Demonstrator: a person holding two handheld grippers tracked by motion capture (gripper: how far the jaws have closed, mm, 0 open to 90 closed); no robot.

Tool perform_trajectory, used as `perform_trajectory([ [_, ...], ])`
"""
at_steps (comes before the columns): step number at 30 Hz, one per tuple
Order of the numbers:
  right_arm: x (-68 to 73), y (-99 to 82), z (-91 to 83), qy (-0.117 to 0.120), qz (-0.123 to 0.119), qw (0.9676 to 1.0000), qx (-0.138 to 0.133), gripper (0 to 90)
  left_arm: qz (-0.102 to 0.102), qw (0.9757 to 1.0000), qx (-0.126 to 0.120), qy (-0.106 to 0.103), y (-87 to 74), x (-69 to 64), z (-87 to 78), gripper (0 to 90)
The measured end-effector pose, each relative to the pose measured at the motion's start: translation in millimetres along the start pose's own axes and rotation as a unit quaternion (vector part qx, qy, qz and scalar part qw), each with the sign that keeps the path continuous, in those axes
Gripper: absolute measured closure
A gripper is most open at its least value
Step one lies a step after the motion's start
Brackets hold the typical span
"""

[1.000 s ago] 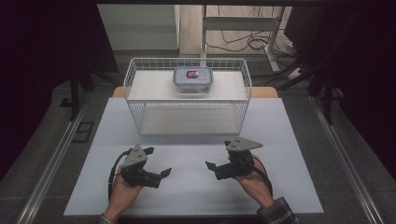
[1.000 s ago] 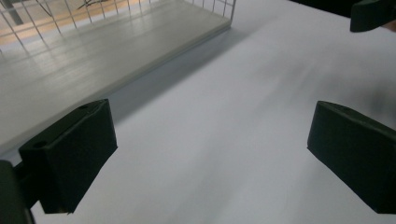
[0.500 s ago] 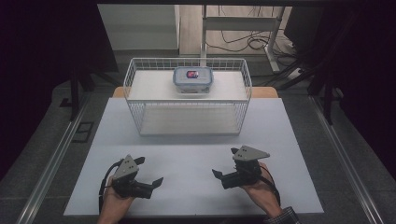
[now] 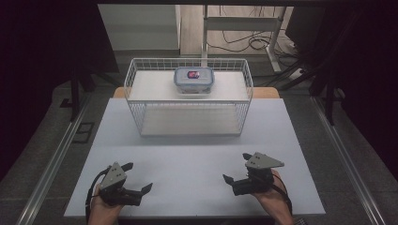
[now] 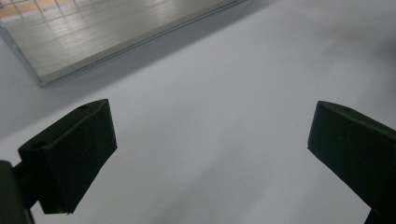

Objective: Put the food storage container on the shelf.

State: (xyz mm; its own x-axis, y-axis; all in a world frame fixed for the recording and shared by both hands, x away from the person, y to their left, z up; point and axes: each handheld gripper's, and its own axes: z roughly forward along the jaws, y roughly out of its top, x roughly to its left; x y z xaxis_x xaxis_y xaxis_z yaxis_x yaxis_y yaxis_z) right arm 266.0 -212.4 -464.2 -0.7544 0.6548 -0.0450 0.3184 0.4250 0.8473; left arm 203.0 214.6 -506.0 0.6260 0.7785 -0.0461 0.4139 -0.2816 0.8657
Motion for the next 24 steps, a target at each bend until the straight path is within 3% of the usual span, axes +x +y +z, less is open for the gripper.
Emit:
perform_trajectory([
  [24,-18.9,-40.1,-37.6,-0.065,0.036,0.9972,0.006,0.0,-0.03,0.9979,0.007,0.057,-40.2,17.8,-45.6,0.8],
])
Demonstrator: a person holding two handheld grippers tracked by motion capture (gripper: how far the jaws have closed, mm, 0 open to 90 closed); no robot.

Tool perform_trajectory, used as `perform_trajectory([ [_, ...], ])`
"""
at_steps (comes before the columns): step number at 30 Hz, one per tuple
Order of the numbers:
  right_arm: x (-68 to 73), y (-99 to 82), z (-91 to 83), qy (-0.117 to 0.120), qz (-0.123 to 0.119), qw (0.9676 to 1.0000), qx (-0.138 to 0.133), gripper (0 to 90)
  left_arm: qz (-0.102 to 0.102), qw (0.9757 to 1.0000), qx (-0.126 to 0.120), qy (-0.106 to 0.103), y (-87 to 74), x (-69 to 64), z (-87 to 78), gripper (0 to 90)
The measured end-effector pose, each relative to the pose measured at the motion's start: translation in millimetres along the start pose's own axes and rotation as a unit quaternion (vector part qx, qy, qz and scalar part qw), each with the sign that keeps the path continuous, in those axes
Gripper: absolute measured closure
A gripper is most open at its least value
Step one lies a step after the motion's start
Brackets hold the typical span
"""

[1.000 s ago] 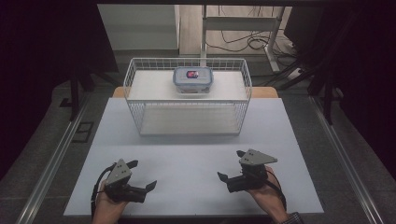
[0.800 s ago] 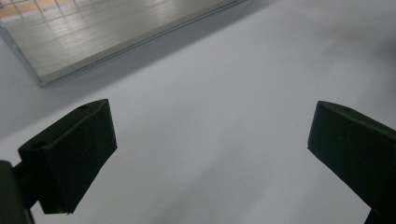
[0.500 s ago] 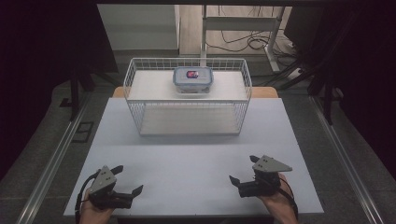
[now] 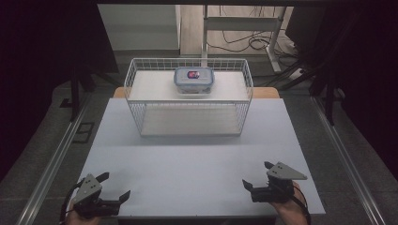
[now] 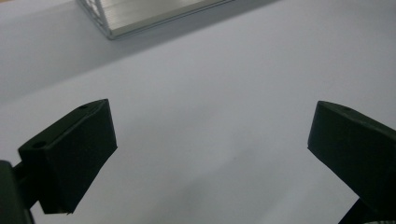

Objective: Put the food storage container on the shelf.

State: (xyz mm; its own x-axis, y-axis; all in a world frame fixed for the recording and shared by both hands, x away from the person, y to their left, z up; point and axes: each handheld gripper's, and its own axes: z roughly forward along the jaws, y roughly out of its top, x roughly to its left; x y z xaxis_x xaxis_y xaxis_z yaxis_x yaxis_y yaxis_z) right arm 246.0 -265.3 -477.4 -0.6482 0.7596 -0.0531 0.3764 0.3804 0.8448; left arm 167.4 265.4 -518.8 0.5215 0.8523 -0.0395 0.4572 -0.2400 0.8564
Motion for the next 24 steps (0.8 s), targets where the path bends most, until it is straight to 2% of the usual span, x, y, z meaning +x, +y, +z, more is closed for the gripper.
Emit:
perform_trajectory([
  [8,-1.2,-15.9,-3.6,-0.012,0.005,0.9997,0.021,0.0,-0.007,0.9997,0.006,0.024,-13.0,7.0,-9.0,0.8],
  [13,-1.4,-26.9,-4.5,-0.013,0.009,0.999,0.043,0.0,-0.009,0.9989,0.024,0.038,-18.6,11.6,-9.0,0.9],
  [21,-0.5,-36.1,-0.4,-0.012,0.009,0.9957,0.092,0.0,-0.023,0.9985,0.035,0.035,-19.5,14.8,-6.4,1.3],
  [24,-1.6,-36.3,-0.1,-0.012,0.013,0.9956,0.092,0.0,-0.02,0.9983,0.041,0.035,-18.8,14.4,-4.8,1.3],
])
